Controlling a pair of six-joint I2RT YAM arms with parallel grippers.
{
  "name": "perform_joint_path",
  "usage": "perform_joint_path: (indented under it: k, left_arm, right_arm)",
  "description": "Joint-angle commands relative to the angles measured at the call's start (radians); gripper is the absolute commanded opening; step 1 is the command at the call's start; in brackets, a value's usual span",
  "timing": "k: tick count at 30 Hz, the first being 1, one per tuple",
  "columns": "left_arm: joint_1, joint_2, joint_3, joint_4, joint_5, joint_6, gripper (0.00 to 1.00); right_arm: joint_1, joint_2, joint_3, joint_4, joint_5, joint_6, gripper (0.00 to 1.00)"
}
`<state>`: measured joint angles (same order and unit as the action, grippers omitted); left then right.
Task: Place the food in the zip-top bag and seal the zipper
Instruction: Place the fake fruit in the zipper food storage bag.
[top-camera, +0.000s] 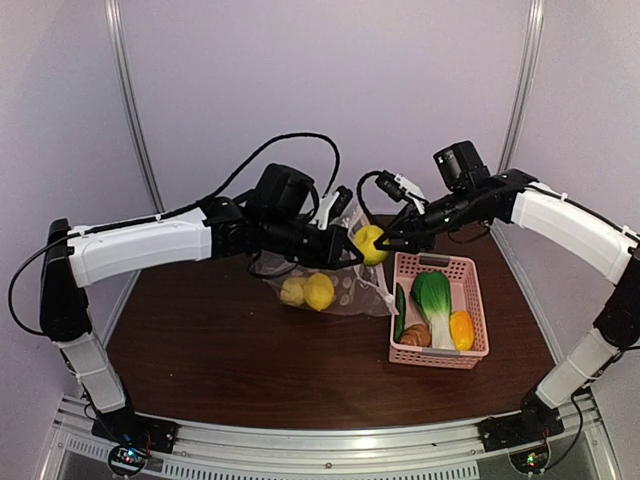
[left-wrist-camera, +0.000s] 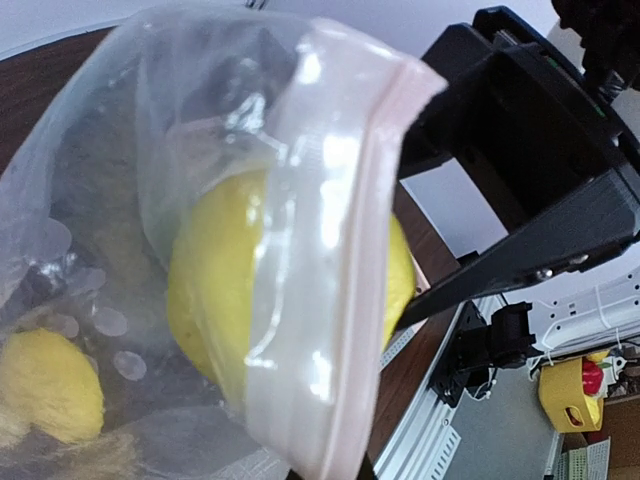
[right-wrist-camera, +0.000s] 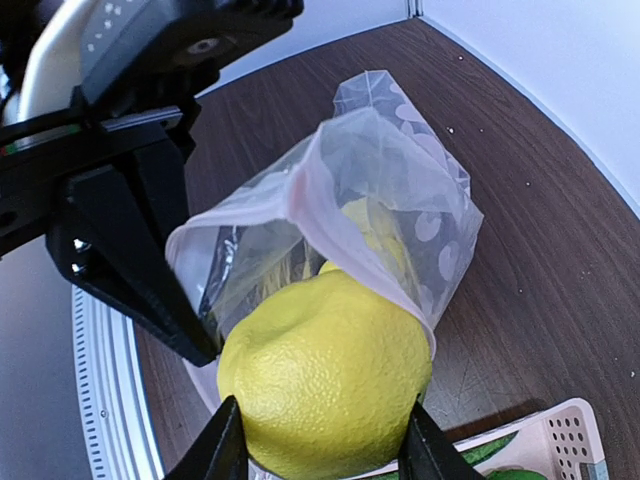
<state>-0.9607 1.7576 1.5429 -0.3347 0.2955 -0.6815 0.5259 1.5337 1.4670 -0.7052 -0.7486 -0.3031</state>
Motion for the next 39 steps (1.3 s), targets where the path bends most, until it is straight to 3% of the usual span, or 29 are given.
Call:
perform_joint_path:
  k: [1,11,16,22,29,39]
  left_arm:
    - [-0.013,-0.009,0.037,0.053,0.041,0.022,0.0]
    - [-0.012,-0.007,0.045,0.084,0.007,-0.005,0.0]
    - [-0.013,-0.004,0.06,0.088,0.019,-0.019,0.0]
    - [-0.012,-0.009,0.056,0.038,-0.047,-0.011,0.0]
    - [-0.002,-0.014,0.047,0.035,-0.063,-0.01,0.0]
    - [0.002,-0.021,0.039,0.034,-0.062,-0.002,0.0]
  right_arm:
    - [0.03,0.016,-0.001,0.037,0.175,0.012,0.39]
    - [0.137,-0.042,-0.066,0.097,0.174,0.068,0.43]
    - [0.159,-0.021,-0.001,0.06,0.278,0.092,0.66]
    - [0.116,-0.117,0.029,-0.009,0.171,0.067,0.81]
    - [-0.009,-0.285,-0.01,-0.107,0.052,0.015,0.81]
    - [-0.222,-0.283,-0.187,-0.225,0.174,-0.123,0.76]
